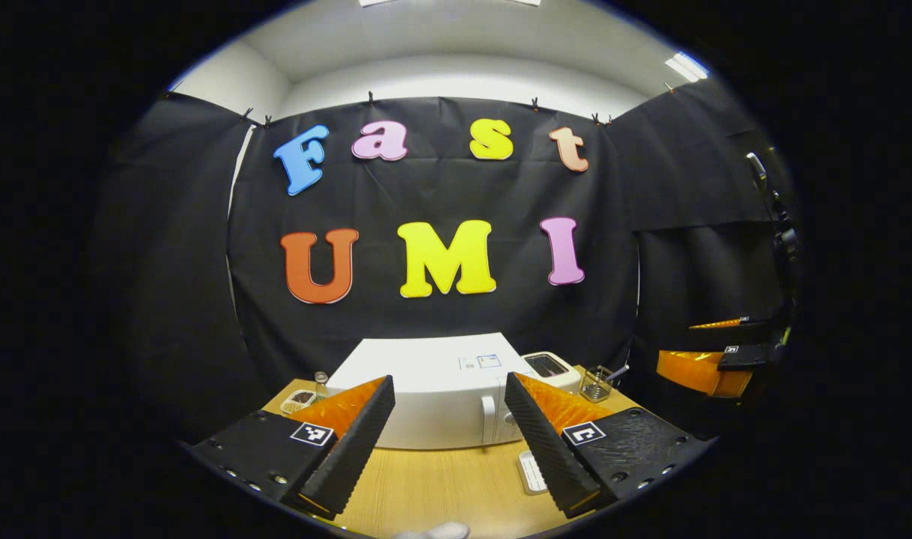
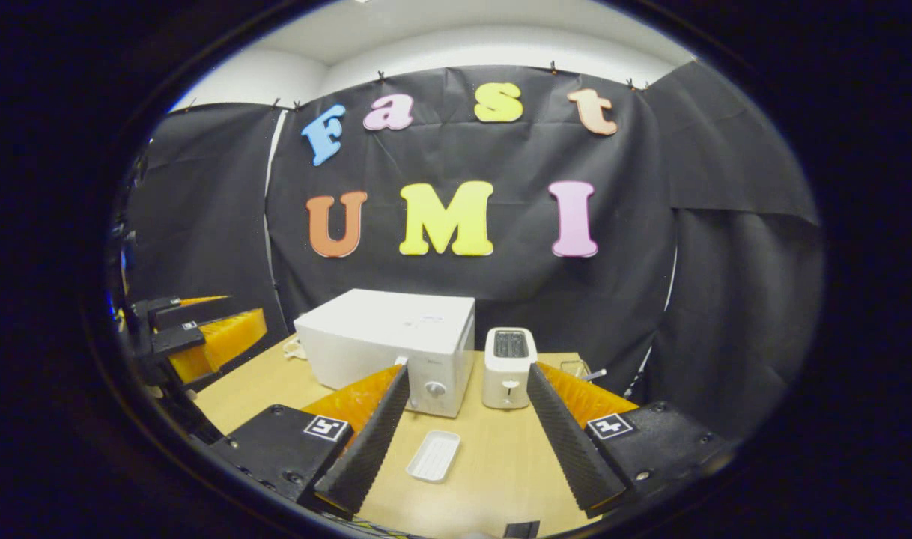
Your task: Open the microwave oven with the left hand, put the food in, and close the microwave oven.
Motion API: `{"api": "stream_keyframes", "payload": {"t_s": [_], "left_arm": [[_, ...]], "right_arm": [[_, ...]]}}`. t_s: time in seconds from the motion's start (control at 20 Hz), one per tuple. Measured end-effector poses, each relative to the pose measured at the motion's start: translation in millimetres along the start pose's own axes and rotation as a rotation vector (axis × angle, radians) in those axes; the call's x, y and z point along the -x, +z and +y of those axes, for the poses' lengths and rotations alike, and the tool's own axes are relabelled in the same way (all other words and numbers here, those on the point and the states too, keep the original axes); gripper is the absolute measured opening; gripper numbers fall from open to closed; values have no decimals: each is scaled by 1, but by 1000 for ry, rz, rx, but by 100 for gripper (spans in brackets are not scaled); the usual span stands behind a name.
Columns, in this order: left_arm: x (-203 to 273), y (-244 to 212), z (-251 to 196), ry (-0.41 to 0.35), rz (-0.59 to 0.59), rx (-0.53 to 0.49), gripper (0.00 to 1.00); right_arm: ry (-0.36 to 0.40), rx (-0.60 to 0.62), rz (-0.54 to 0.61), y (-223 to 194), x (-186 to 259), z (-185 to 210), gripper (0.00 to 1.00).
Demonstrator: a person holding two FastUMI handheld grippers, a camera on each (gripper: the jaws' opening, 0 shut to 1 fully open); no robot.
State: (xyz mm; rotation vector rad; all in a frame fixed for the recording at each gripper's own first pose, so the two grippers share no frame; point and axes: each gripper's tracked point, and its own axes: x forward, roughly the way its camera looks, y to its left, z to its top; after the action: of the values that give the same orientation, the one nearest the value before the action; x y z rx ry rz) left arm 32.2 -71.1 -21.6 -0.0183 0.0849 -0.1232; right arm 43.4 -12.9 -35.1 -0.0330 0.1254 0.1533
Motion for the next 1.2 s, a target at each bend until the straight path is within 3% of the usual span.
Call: {"api": "stream_keyframes", "payload": {"t_s": [0.25,0.55,1.2], "left_arm": [[24,32,44,41,-15,86,95],[41,33,77,74,-11,81,93],[42,46,85,30,-35,70,93]], "right_arm": [[-57,-4,-113,50,33,20,100],[-64,-12,-158,80,50,46,100],[-103,-58,-157,87,51,54,100]]}}
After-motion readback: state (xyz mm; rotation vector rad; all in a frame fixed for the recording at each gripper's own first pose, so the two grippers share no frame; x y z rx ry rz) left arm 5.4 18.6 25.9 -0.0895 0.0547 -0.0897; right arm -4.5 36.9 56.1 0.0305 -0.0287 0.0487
